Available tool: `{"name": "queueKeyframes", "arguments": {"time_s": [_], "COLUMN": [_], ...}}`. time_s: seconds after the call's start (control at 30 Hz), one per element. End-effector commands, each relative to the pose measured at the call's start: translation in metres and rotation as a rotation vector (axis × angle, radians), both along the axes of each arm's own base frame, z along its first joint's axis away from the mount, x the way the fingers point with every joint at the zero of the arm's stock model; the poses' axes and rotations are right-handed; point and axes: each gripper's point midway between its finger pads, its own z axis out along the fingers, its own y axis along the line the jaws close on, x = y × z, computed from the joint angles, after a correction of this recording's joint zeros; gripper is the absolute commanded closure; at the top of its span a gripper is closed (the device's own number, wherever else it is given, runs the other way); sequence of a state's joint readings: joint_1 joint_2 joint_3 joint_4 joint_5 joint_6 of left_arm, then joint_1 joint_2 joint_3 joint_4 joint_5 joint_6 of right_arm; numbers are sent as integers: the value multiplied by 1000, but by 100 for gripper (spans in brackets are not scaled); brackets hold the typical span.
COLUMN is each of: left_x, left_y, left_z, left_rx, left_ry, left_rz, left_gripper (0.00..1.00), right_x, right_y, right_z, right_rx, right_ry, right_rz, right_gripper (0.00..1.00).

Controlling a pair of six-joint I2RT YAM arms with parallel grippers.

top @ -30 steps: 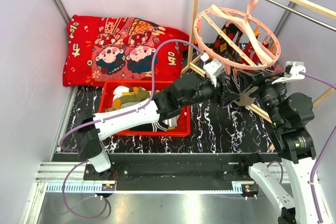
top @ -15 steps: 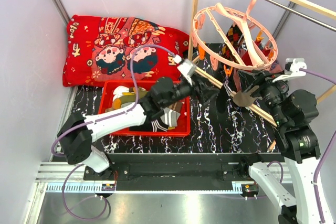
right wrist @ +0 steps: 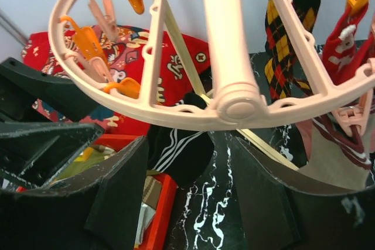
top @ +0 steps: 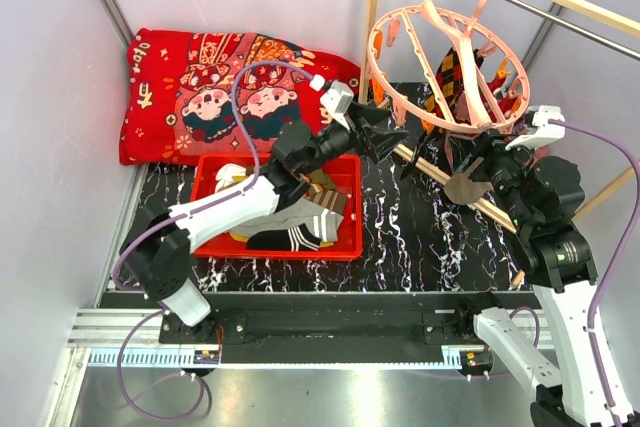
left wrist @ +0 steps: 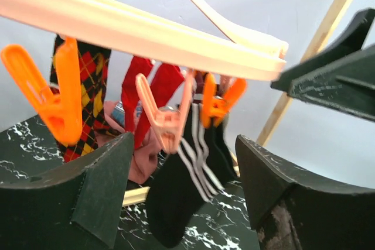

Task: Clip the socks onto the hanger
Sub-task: Open the clamp at the hanger.

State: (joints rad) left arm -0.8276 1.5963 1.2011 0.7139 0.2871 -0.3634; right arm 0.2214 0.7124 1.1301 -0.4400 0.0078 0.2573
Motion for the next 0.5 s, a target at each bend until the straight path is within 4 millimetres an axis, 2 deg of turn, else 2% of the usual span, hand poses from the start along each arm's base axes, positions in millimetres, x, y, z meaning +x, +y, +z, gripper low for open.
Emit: {"name": "queueKeyframes", "arguments": {"time_s": [0.0, 0.1, 0.2, 0.3, 0.47], "left_x": [2, 11, 17, 18, 15], "left_y": [-9, -13, -16, -19, -18], "left_z": [32, 32, 32, 35, 36], "left_rx": [-57, -55, -55, -57, -63], "left_ry": [-96, -90, -87, -89, -79], "left_rz": [-49, -40, -35, -40, -47], "left_gripper": [28, 31, 39, 54, 78], "right_x": [6, 7, 6, 3, -8], "right_y": [-17, -26, -33, -33, -21], "right_z": [0, -4, -5, 1, 16], "right_rx": [-15, -17, -14, -10, -10], "right_ry": [-10, -5, -4, -21, -63], "right_rz": [-97, -146, -186, -183, -99], "right_gripper": [34, 33, 33, 33, 33]}}
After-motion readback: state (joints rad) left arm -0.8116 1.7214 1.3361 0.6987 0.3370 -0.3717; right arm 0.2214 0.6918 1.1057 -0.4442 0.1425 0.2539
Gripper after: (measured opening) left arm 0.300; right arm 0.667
